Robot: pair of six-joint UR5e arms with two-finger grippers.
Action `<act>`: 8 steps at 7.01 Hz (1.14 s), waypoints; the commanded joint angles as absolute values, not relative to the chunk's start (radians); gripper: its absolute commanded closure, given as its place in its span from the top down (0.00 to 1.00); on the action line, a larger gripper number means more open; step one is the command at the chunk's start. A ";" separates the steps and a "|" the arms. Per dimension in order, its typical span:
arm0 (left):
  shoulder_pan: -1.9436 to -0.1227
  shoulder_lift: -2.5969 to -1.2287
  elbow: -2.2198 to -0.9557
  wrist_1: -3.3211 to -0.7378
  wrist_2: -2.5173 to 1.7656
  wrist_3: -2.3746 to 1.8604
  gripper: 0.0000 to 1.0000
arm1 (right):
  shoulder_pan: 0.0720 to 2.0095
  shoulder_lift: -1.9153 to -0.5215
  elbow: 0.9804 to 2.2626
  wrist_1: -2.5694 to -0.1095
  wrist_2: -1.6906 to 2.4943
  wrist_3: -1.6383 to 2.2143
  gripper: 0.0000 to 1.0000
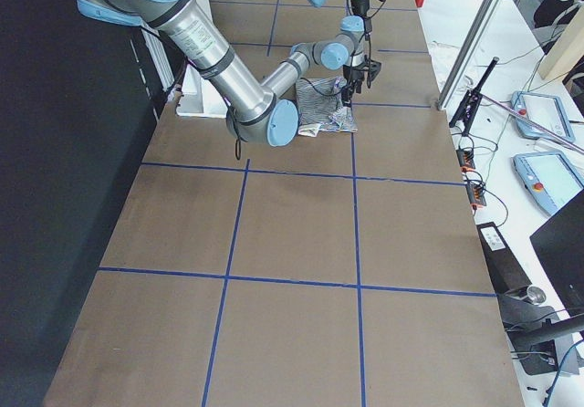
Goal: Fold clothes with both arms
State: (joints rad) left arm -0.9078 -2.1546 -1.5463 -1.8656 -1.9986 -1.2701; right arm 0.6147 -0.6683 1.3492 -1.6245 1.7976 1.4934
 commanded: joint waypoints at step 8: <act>-0.917 -2.140 -1.551 -1.864 -2.000 -1.258 1.00 | 0.800 -0.704 1.186 -1.612 1.706 0.883 1.00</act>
